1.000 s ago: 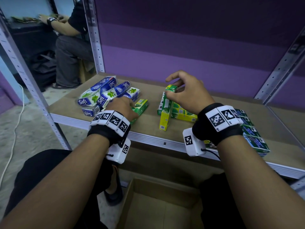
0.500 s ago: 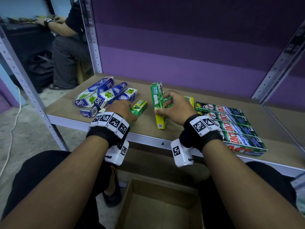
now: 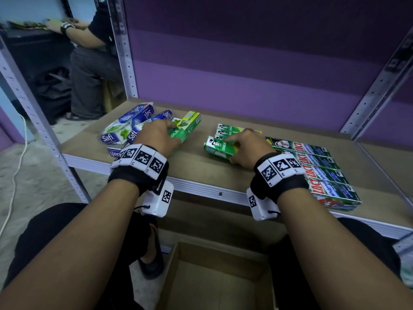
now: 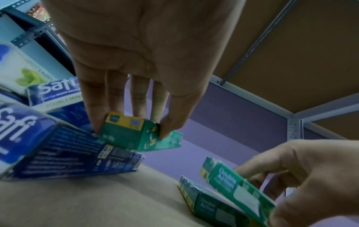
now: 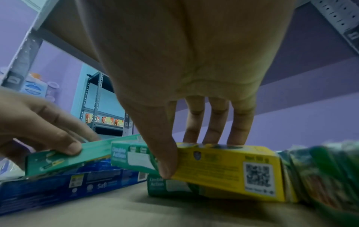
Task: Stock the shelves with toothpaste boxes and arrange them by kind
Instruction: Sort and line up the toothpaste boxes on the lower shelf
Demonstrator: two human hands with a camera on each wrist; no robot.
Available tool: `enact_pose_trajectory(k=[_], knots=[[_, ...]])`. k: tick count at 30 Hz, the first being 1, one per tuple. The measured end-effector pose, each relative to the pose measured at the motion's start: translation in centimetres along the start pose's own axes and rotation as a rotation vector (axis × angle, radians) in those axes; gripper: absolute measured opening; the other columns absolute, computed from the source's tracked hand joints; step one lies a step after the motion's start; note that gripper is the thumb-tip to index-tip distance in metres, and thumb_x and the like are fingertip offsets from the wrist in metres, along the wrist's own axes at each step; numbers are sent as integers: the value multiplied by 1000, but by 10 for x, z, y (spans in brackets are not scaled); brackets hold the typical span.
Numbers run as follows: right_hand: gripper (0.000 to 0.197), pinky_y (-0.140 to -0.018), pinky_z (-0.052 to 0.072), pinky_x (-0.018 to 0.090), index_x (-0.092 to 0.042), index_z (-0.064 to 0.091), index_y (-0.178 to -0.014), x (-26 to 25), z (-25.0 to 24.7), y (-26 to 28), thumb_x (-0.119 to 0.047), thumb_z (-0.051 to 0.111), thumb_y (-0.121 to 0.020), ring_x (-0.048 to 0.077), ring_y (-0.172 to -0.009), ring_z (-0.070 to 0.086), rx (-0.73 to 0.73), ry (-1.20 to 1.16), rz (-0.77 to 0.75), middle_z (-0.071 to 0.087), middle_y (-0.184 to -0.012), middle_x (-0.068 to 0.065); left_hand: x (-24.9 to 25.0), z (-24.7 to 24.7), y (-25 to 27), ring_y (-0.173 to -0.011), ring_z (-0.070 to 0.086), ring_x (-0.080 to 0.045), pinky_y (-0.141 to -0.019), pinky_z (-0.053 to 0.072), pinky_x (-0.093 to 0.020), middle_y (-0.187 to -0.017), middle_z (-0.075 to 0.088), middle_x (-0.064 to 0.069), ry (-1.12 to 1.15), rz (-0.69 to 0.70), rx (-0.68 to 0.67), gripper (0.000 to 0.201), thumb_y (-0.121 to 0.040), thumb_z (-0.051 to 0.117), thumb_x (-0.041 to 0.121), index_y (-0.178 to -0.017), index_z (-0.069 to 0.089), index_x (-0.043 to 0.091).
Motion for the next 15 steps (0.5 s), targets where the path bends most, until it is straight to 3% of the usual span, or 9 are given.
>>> enact_pose_trajectory(k=[7, 12, 15], knots=[[67, -100, 50, 39, -45, 56, -134, -2, 12, 2, -4, 68, -82, 28, -129, 51, -138, 67, 80, 52, -142, 4, 3, 2, 1, -109, 60, -22, -97, 49, -37, -124, 65, 1, -22, 66, -45, 49, -85, 71, 30, -132, 59, 32], [47, -89, 55, 40, -38, 60, -101, 1, 12, 4, 3, 65, -79, 29, -110, 59, -107, 12, 86, 56, -125, 6, 4, 2, 1, -110, 60, -19, -97, 47, -33, -123, 66, 3, -26, 119, -47, 47, -84, 72, 29, -130, 61, 31], [47, -92, 54, 43, -36, 59, -98, 1, 12, 3, 6, 64, -78, 29, -116, 57, -115, 8, 89, 56, -126, 5, 5, 3, 1, -108, 59, -17, -91, 45, -29, -123, 66, 5, -22, 137, -58, 48, -84, 72, 28, -130, 60, 32]])
Point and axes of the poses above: each hand's wrist, its own y-axis away from the middle knuckle, its own z-axis out of the palm, x = y × z, the point moved 4 cm from there along -y, towards the middle knuckle
